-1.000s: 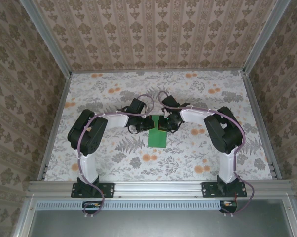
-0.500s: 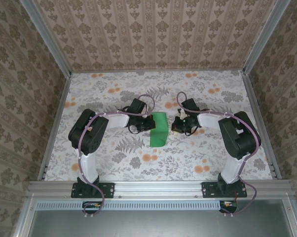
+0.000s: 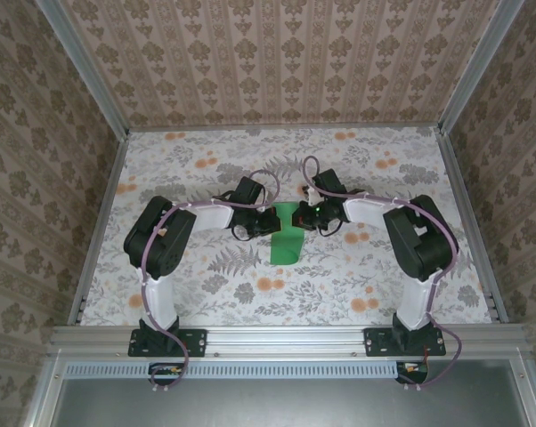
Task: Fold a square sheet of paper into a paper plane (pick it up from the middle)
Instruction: Fold the square sheet of paper in half at the center of the table.
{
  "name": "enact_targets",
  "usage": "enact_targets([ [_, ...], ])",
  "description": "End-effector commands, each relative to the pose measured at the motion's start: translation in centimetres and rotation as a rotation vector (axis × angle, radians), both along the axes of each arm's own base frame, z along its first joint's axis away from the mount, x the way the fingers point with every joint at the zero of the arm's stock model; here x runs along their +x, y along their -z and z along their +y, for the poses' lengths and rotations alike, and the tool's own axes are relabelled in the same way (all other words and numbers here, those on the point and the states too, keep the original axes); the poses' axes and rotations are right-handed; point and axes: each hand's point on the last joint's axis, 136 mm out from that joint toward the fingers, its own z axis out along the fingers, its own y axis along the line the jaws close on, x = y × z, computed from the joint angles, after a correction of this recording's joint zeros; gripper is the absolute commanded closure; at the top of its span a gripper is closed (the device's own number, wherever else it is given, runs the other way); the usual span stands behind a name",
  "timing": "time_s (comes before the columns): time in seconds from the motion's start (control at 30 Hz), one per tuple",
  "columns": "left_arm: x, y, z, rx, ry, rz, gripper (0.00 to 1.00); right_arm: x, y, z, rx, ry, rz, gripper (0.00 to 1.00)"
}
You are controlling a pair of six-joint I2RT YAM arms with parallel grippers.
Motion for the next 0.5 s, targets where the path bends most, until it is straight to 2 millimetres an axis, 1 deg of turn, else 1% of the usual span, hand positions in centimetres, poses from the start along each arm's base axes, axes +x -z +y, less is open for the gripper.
enact_targets([
  [0.0,-4.9,7.9,5.9,0.305,-0.041,0.219,1.00,0.3,1.1,0.6,0.019,-0.049,0.002,1.00],
  [0.07,-5.0,7.9,6.0,0.314,-0.028,0.218,1.00,0.4,2.0,0.2,0.016,-0.050,-0.002,1.00],
  [0.1,-5.1,7.9,6.0,0.322,-0.024,0.217,1.00,0.4,2.6,-0.4,0.014,-0.044,0.000,1.00],
  [0.2,-5.4,8.1,6.2,0.327,-0.021,0.225,1.00,0.7,3.9,-2.8,0.001,0.014,0.011,1.00],
  [0.27,-5.6,8.2,6.4,0.332,-0.022,0.229,1.00,1.2,4.4,-4.7,0.004,0.073,0.016,1.00],
  [0.33,-5.8,8.3,6.5,0.337,-0.019,0.235,1.00,1.9,4.4,-6.3,0.001,0.125,0.020,1.00],
  [0.37,-5.8,8.4,6.5,0.336,-0.018,0.235,1.00,2.2,4.1,-6.8,-0.001,0.140,0.013,1.00],
  [0.43,-5.8,8.3,6.5,0.337,-0.015,0.233,1.00,2.9,3.0,-7.2,-0.008,0.160,-0.015,1.00],
  [0.47,-5.8,8.4,6.5,0.336,-0.016,0.232,1.00,3.1,2.3,-7.1,-0.002,0.162,-0.031,1.00],
])
